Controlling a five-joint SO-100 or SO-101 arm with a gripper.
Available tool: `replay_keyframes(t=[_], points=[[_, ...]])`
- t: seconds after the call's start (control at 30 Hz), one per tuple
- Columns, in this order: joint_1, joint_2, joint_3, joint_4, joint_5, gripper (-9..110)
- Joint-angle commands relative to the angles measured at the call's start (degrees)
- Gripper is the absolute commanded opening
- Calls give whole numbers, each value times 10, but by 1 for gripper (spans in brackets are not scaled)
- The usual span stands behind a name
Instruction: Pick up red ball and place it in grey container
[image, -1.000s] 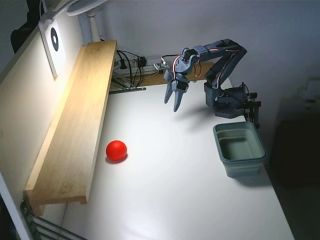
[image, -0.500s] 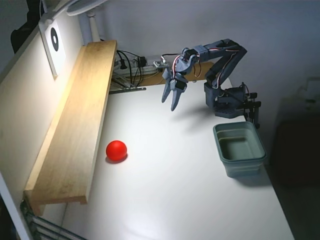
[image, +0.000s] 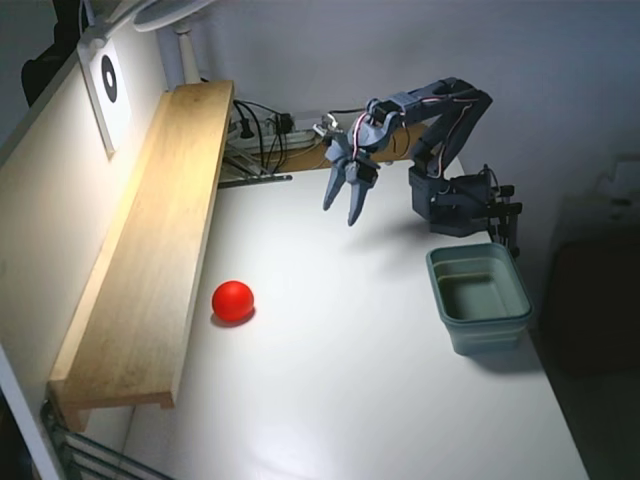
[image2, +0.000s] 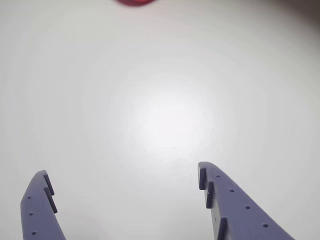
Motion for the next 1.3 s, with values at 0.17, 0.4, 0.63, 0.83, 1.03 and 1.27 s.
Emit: replay_keyframes(t=[0.17, 0.4, 0.63, 0.83, 1.03, 1.27], points=[[4, 19, 2, -73, 1, 38], [4, 19, 1, 32, 1, 38], [4, 20, 13, -107, 1, 38], [4, 22, 25, -116, 1, 38], [4, 23, 38, -126, 1, 38], [4, 23, 100, -189, 1, 38]])
